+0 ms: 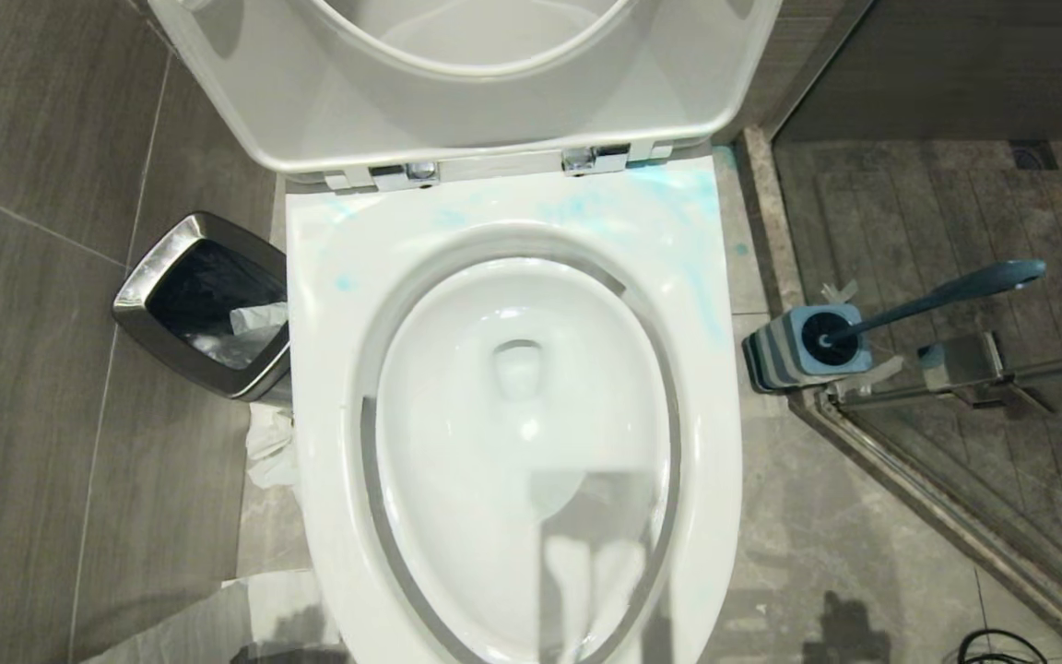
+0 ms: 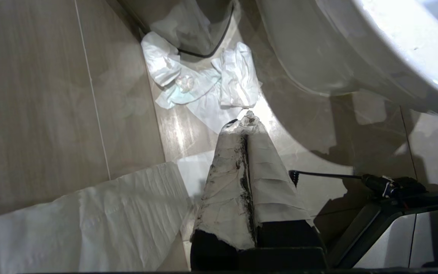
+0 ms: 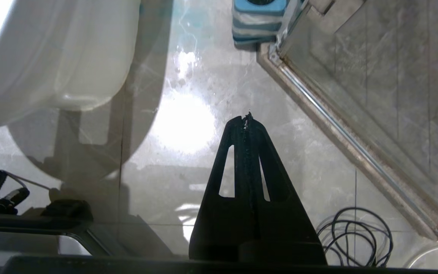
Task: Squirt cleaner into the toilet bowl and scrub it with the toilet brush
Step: Pour in the cleaning agent
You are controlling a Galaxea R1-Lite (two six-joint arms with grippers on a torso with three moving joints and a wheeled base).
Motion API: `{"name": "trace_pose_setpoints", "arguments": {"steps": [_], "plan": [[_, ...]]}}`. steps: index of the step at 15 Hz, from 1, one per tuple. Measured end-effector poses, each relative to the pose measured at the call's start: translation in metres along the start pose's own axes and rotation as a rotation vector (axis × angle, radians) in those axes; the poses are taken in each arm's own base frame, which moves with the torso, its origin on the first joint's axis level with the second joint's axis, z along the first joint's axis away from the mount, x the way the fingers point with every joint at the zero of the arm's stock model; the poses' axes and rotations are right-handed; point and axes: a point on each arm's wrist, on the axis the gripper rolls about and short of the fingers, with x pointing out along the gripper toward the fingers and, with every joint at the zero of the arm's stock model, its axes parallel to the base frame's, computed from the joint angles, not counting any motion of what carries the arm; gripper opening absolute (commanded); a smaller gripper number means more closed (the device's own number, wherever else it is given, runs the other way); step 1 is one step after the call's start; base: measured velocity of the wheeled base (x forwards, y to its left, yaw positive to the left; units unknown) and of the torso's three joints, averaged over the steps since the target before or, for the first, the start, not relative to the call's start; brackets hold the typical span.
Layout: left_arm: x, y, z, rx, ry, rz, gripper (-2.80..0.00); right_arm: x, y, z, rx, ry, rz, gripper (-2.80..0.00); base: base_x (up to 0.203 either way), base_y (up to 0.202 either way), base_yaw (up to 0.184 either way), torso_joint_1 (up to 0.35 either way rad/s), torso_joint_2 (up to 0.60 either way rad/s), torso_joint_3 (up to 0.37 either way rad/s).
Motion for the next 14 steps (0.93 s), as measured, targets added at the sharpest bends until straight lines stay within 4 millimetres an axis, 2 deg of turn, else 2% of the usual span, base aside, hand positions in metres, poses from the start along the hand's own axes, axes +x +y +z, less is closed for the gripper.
{"name": "trace_pose_setpoints", "arguments": {"steps": [14], "plan": [[0.0003, 0.0001, 0.0, 0.002, -0.003, 0.002, -2.8, 0.0, 0.0, 0.0, 0.0, 0.0, 0.0, -2.8, 0.0, 0.0, 0.0, 0.003, 0.0, -0.198]]}}
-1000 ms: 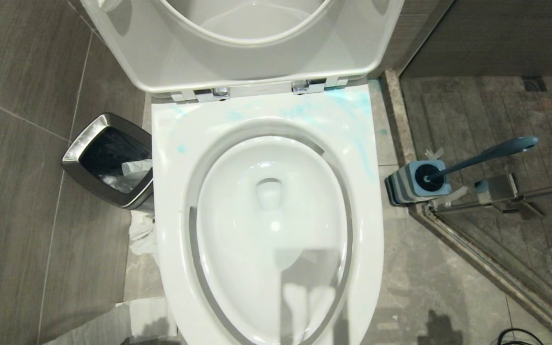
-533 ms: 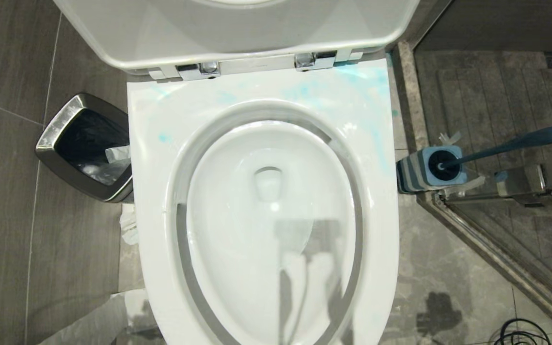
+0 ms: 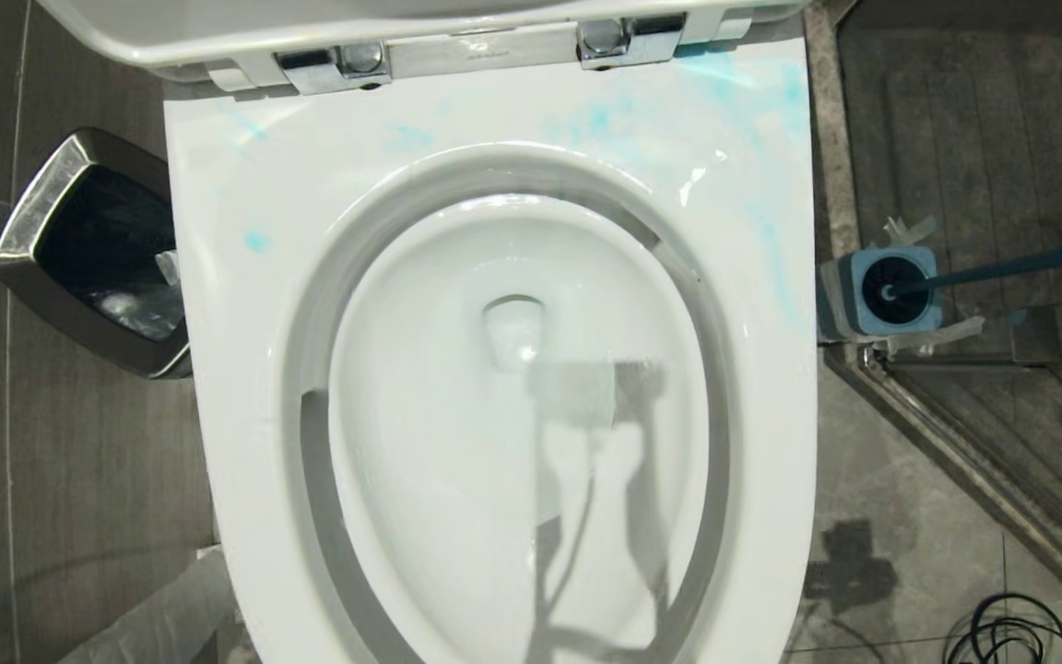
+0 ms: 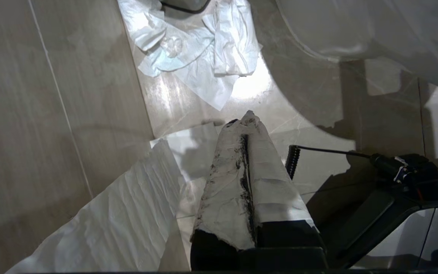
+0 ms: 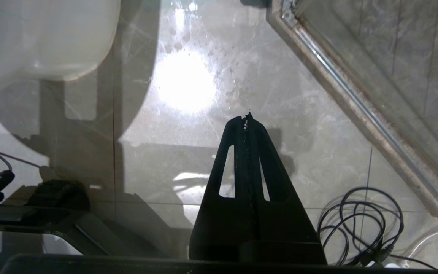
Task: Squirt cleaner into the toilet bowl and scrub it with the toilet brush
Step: Pour in the cleaning agent
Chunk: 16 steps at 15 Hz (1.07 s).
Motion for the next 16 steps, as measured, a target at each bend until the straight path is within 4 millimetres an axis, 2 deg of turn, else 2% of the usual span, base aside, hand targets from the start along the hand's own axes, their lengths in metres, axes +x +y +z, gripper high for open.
{"name": "trace_pose_setpoints", "arguments": {"steps": [4, 10, 16], "plan": [[0.0, 0.0, -0.0001, -0.004, 0.0, -0.001, -2.8, 0.0, 0.0, 0.0, 0.0, 0.0, 0.0, -2.8, 0.0, 0.0, 0.0, 0.005, 0.0, -0.137], [0.0, -0.0001, 0.0, -0.006, -0.001, -0.004, -2.8, 0.0, 0.0, 0.0, 0.0, 0.0, 0.0, -2.8, 0.0, 0.0, 0.0, 0.0, 0.0, -0.005], [0.0001, 0.0, -0.0003, -0.079, 0.001, 0.003, -2.8, -0.0002, 0.0, -0.0003, -0.005, 0.007, -0.001, -2.8, 0.0, 0.0, 0.0, 0.0, 0.0, 0.0]]}}
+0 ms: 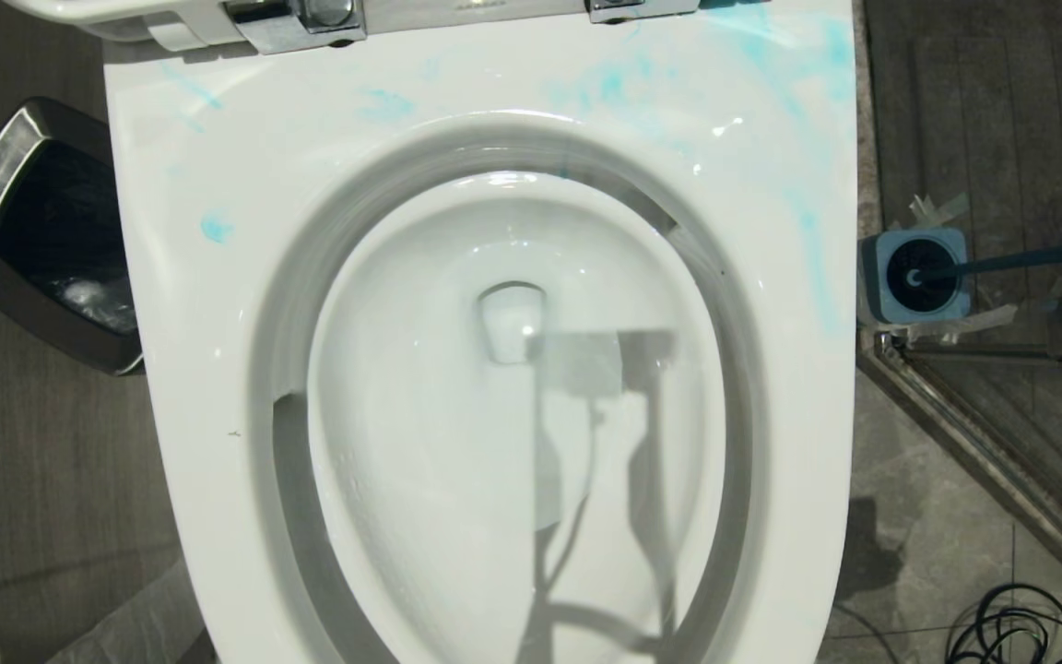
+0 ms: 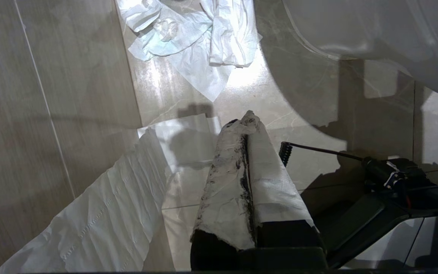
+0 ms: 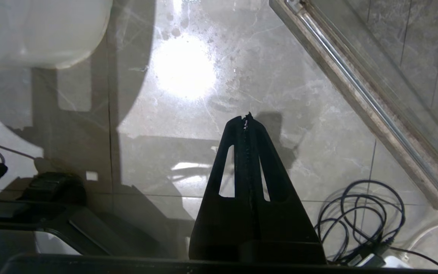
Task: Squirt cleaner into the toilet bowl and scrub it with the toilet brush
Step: Pour in the cleaning agent
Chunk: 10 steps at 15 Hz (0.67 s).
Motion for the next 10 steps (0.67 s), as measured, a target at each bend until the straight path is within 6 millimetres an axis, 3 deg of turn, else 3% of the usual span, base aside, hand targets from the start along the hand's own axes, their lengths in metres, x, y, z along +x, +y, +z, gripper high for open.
{"name": "trace_pose_setpoints", "arguments": {"steps": [3, 5, 8, 10], "plan": [[0.0, 0.0, 0.0, -0.004, 0.0, 0.003, -2.8, -0.002, 0.0, 0.007, -0.01, 0.006, -0.001, -2.8, 0.0, 0.0, 0.0, 0.0, 0.0, 0.0], [0.0, 0.0, 0.0, -0.004, 0.0, 0.004, -2.8, -0.005, -0.001, 0.033, -0.008, 0.043, 0.005, -2.8, 0.0, 0.0, 0.0, 0.0, 0.0, 0.0], [0.0, 0.0, 0.0, -0.005, 0.0, 0.005, -2.8, 0.011, -0.002, 0.108, 0.002, 0.113, 0.026, -2.8, 0.0, 0.0, 0.0, 0.0, 0.0, 0.0], [0.0, 0.0, 0.0, -0.005, 0.0, 0.005, -2.8, 0.049, -0.003, 0.159, 0.008, 0.17, 0.038, -2.8, 0.0, 0.0, 0.0, 0.0, 0.0, 0.0]]}}
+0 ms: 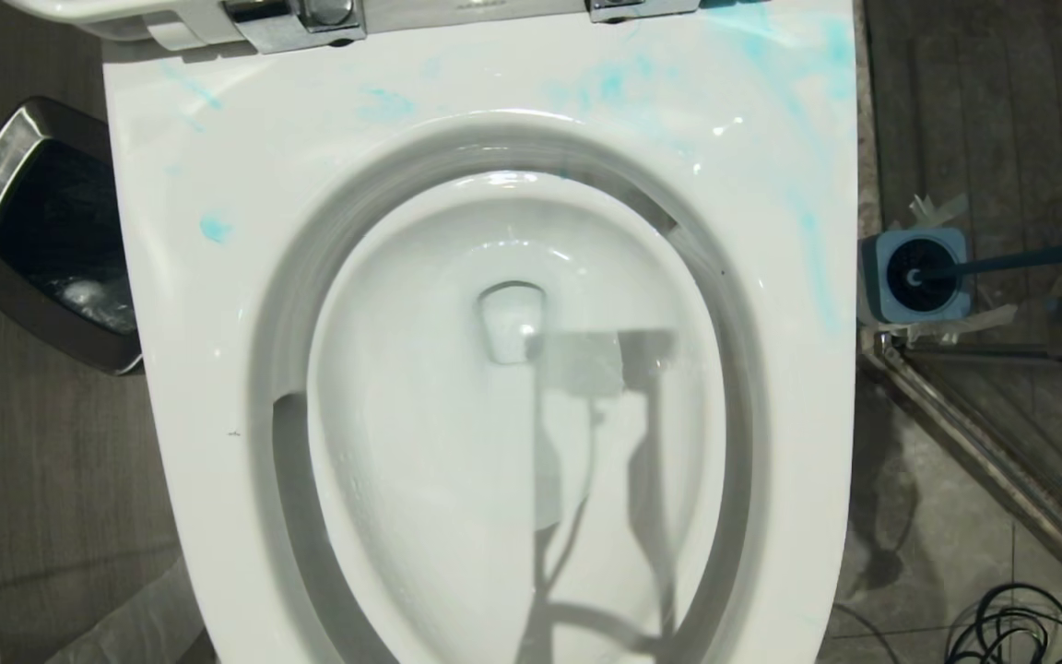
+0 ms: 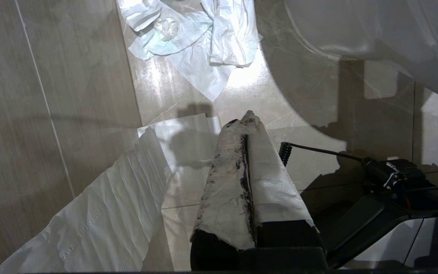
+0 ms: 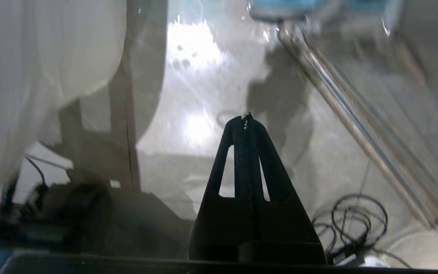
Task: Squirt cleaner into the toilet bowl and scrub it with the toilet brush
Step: Pour in the cleaning agent
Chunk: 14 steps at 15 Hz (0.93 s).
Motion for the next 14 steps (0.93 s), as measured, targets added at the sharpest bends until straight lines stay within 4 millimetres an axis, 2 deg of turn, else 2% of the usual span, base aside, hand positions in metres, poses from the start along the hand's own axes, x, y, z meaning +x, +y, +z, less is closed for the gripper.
{"name": "trace_pose_setpoints", "arguments": {"steps": [1, 2, 3, 5, 6, 8, 12, 14], "plan": [[0.0, 0.0, 0.0, 0.0, 0.0, 0.0, -2.8, 0.025, -0.001, 0.025, 0.004, 0.028, 0.01, -2.8, 0.0, 0.0, 0.0, 0.0, 0.0, 0.0], [0.0, 0.0, 0.0, 0.0, 0.0, -0.001, -2.8, 0.051, -0.001, 0.042, 0.006, 0.046, 0.02, -2.8, 0.0, 0.0, 0.0, 0.0, 0.0, 0.0], [0.0, 0.0, 0.0, 0.0, 0.0, -0.001, -2.8, 0.082, 0.0, 0.055, 0.008, 0.055, 0.038, -2.8, 0.0, 0.0, 0.0, 0.0, 0.0, 0.0], [0.0, 0.0, 0.0, 0.0, 0.0, 0.0, -2.8, 0.137, 0.008, 0.068, 0.002, 0.019, 0.087, -2.8, 0.0, 0.0, 0.0, 0.0, 0.0, 0.0], [0.0, 0.0, 0.0, 0.0, 0.0, 0.0, -2.8, 0.159, 0.014, 0.069, -0.002, -0.013, 0.11, -2.8, 0.0, 0.0, 0.0, 0.0, 0.0, 0.0], [0.0, 0.0, 0.0, 0.0, 0.0, 0.0, -2.8, 0.191, 0.024, 0.062, -0.009, -0.039, 0.119, -2.8, 0.0, 0.0, 0.0, 0.0, 0.0, 0.0], [0.0, 0.0, 0.0, 0.0, 0.0, 0.0, -2.8, 0.236, 0.034, 0.049, -0.049, -0.124, 0.049, -2.8, 0.0, 0.0, 0.0, 0.0, 0.0, 0.0], [0.0, 0.0, 0.0, 0.0, -0.001, -0.001, -2.8, 0.254, 0.037, 0.035, -0.079, -0.196, -0.002, -2.8, 0.0, 0.0, 0.0, 0.0, 0.0, 0.0]]}}
